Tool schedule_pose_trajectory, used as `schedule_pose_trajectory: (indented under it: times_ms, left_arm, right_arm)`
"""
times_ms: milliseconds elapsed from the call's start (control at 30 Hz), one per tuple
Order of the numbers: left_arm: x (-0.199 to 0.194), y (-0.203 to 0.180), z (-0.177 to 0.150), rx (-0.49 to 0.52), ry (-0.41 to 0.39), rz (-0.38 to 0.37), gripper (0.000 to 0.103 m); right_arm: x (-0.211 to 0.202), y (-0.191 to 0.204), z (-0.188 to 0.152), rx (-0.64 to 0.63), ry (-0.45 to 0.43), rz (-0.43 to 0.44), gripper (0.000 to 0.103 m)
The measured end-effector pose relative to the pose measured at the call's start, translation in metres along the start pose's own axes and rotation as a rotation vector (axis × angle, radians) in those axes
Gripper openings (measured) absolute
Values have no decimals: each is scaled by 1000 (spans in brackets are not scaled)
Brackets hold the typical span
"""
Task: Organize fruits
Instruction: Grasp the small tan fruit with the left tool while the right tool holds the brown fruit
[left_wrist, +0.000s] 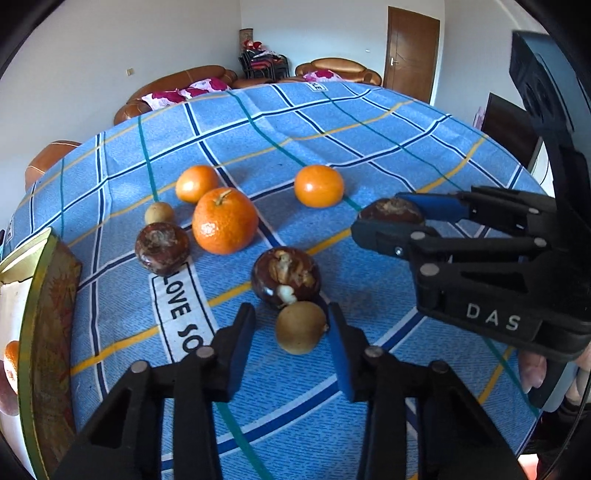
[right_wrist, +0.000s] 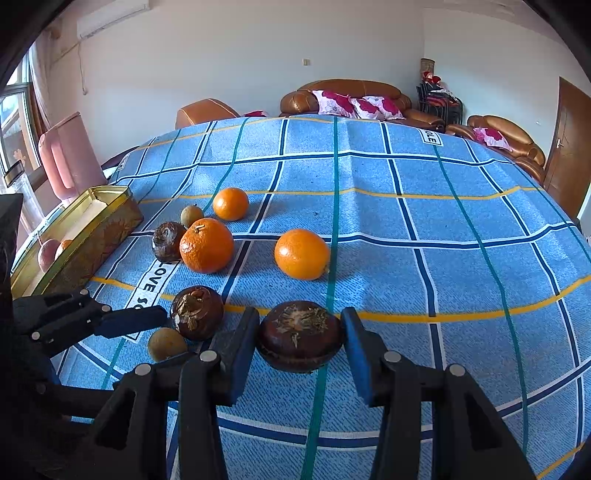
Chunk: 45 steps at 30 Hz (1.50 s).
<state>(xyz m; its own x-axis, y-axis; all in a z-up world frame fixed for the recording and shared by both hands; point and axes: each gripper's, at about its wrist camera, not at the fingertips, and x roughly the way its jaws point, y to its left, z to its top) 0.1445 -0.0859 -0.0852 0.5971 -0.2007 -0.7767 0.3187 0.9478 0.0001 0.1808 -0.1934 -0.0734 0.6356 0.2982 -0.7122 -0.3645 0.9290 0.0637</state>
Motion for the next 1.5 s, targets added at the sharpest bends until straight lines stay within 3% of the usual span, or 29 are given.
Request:
schedule_pose_trajectory:
  times_ms: [67, 533, 1100, 1500]
  left_arm:
    - [0, -1, 0, 6, -2, -12, 28]
    - [-20, -8, -3, 48, -104, 15, 28]
    - [-41, 14, -6, -53, -214, 15, 28]
    - [-47, 19, -9, -78, -249, 26, 28]
  right_arm:
    - [0, 1, 0, -3, 1, 0, 48]
    - [-11, 5, -1, -25, -56, 30, 48]
    - [-22, 11, -2, -62, -116, 67, 48]
    - [-29, 13, -5, -77, -151, 75, 48]
